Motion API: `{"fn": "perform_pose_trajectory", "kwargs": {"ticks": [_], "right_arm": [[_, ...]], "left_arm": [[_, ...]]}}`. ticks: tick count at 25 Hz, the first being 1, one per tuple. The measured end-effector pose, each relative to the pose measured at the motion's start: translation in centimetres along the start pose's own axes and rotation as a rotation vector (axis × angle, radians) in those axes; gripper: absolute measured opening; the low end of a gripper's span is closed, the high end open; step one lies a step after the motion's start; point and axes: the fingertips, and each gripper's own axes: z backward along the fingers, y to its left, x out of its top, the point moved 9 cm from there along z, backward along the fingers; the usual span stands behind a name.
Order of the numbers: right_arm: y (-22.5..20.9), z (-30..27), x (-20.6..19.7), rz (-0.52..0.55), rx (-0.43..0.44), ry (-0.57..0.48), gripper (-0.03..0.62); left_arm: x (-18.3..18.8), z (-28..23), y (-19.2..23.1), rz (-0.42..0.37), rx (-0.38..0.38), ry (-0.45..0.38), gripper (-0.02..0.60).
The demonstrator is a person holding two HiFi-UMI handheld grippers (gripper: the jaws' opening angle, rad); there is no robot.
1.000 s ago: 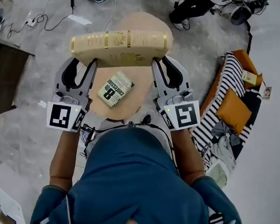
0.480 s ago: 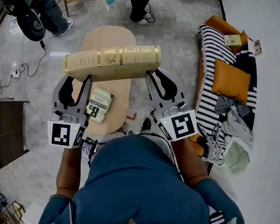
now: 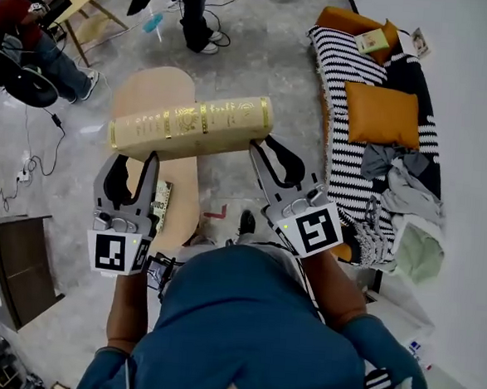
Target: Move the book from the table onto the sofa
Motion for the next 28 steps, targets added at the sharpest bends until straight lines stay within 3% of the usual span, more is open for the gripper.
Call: {"fn": "perform_pose_trajectory", "kwargs": {"ticks": [8, 24, 28], "right_arm": [[1.5, 3.2, 1.8, 0.020, -0.152, 0.027, 0.081], [12.2, 10.4, 3.5, 0.048, -0.574, 0.083, 0.078], [13.0, 14.0, 2.6, 0.064, -0.640, 0.088, 0.078]], "left_arm": [[1.7, -1.0, -0.3, 0.028, -0.173, -0.048, 0.177], [1.3, -0.5, -0.2, 0.074, -0.593, -0.079, 0.176], [0.5, 0.0, -3.5, 0.103, -0.673, -0.106, 0.176]]}}
